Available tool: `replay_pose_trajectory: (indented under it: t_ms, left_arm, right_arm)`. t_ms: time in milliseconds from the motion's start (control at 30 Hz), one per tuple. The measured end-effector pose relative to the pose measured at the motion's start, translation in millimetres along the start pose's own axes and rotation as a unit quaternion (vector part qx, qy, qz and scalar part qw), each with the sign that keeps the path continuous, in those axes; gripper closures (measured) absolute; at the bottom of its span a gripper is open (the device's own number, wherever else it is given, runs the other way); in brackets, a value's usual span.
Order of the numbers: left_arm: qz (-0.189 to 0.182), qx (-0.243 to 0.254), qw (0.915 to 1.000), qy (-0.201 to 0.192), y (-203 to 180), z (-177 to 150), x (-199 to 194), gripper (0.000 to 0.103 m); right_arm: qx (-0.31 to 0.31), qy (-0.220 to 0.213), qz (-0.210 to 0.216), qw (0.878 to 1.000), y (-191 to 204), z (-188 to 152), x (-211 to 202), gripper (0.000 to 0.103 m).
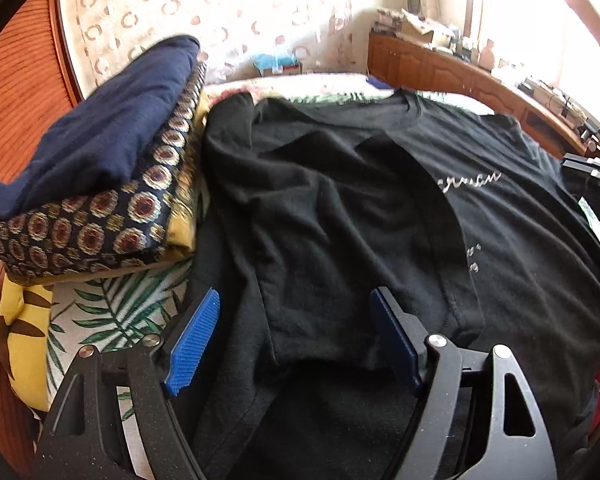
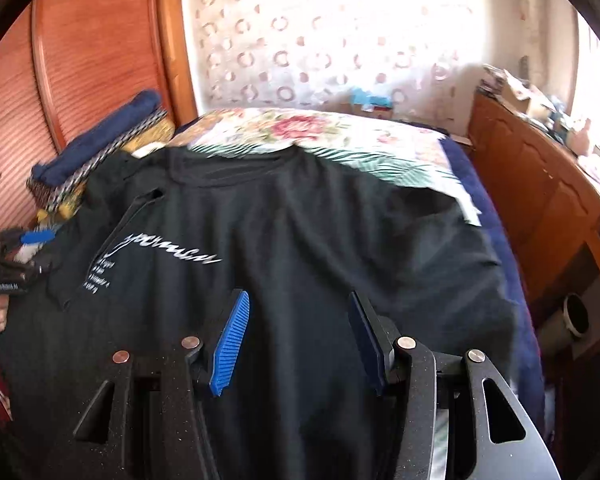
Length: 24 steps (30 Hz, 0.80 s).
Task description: Fold small clothes
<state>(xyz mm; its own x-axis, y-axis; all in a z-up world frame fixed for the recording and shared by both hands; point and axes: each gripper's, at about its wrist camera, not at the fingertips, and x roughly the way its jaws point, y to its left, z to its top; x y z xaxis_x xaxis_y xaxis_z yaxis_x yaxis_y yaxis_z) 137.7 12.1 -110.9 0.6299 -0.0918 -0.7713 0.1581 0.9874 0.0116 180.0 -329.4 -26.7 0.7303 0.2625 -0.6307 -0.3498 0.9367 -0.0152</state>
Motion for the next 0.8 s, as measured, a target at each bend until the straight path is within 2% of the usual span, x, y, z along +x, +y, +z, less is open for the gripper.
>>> replay_pose_trajectory:
  t_ms: [233,467,667,733,800]
  left_arm:
    - [-0.012,-0.004,0.9999,0.006,1,1,5,0.022]
    - [-0.016,-0.001,0.9998,0.006,0,0,7,0.019]
    - [-0.019,0.0,0.9998,0.007,1,-1,7,0.018]
    - [-0.022,0.002,0.9997,0.008,0,-1,7,0.013]
    - [-0.024,0.01,0.9996,0.011,-4,0,10,0.01]
  right_arm:
    - [0.032,-0.006,-0.06,0.998,-49,-7,-20,0.045]
    - [0.06,0.03,-0.091,0.994,-79,-17,-12,0.045]
    - [0.091,0.054,-0.082,0.991,-92,-19,-1,0.045]
    - [0.094,0.059,-0.076,0.991,-91,-19,2,0.046]
    - [0.089,0.062,-0.074,0.991,-92,-15,1,0.054]
